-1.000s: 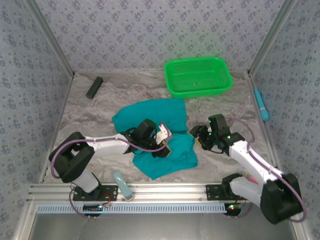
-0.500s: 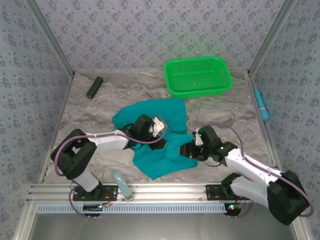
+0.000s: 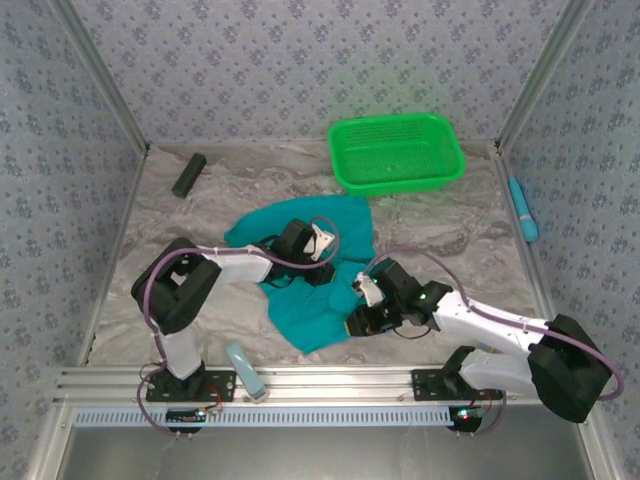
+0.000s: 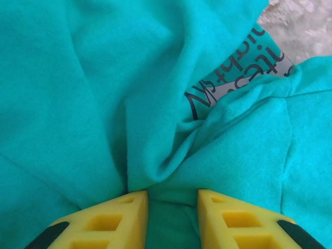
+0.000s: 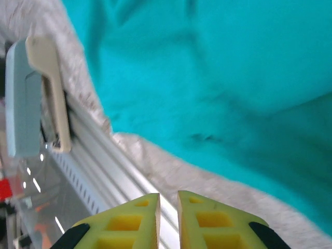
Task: Fold the inside-out t-shirt
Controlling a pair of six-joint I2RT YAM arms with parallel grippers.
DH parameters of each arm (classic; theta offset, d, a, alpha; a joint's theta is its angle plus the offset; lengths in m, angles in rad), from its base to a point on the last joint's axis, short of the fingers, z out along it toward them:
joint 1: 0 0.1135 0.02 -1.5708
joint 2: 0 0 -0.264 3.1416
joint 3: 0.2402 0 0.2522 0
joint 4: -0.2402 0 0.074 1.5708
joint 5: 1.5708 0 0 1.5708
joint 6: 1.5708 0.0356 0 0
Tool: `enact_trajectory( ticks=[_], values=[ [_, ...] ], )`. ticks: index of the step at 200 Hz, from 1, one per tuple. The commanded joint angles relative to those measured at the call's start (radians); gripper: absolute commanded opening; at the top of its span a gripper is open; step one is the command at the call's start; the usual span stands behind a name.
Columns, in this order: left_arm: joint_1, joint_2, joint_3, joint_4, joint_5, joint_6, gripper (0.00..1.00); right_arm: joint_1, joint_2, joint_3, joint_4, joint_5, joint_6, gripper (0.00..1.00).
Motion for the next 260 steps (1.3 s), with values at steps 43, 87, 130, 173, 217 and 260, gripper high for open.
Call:
enact_trajectory(
  ticks=[43,87,130,173,217,260],
  values=[
    [0.067,-0.007,0.071,-0.084,0.022,0.029,0.31,-0.102,-0.127,0.133,-0.336,0.143,0.007,0.34],
    [-0.005,-0.196,0.074,-0.102,0.196,0.178,0.4,-0.349,-0.144,0.11,-0.348,0.218,0.164,0.59],
    [-0.23,-0.142,0.1,-0.188,0.183,0.404,0.46,-0.516,-0.144,0.102,-0.424,0.266,0.283,0.67],
    [-0.386,-0.016,0.174,-0.226,-0.051,0.488,0.5,-0.649,-0.159,0.017,-0.357,0.149,0.328,0.67],
    [-0.435,0.016,0.188,-0.169,-0.219,0.481,0.51,-0.678,-0.19,-0.014,-0.348,0.136,0.305,0.67],
    [-0.46,0.126,0.245,-0.137,-0.233,0.512,0.54,-0.754,-0.194,-0.047,-0.333,0.103,0.278,0.68]
  ],
)
